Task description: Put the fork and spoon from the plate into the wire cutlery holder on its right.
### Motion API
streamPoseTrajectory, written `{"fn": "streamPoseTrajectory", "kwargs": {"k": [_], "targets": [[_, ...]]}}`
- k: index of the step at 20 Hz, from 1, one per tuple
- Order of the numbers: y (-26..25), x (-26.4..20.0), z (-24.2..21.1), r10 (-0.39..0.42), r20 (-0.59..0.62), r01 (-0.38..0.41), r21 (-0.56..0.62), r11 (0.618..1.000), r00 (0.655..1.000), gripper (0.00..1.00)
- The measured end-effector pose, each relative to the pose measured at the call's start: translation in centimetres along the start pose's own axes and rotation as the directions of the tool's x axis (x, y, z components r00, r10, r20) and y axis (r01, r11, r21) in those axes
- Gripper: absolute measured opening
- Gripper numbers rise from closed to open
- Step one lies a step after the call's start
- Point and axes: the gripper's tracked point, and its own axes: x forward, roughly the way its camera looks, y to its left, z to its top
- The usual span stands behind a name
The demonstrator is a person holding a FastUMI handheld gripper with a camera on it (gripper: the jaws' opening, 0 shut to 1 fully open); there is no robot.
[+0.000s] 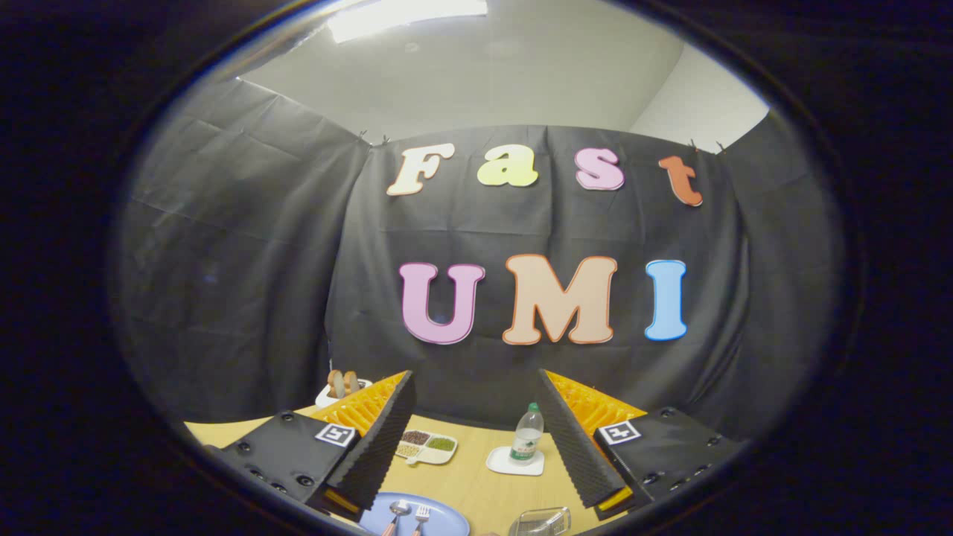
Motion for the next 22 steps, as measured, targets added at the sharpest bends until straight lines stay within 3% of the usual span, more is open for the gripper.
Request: {"fn": "streamPoseTrajectory", "kwargs": {"k": [8, 14, 18, 22], "targets": [[2.3, 0.6, -7.3, 0.082, -0.172, -0.086, -0.019, 0.996, 0.982, 1.0], [3.3, 0.1, -13.7, 0.114, -0.323, -0.133, -0.037, 0.99, 0.939, 1.0], [3.8, -0.4, -17.9, 0.132, -0.42, -0.159, -0.03, 0.987, 0.898, 1.0], [4.1, -2.1, -23.4, 0.136, -0.549, -0.18, -0.028, 0.983, 0.824, 1.0]]}}
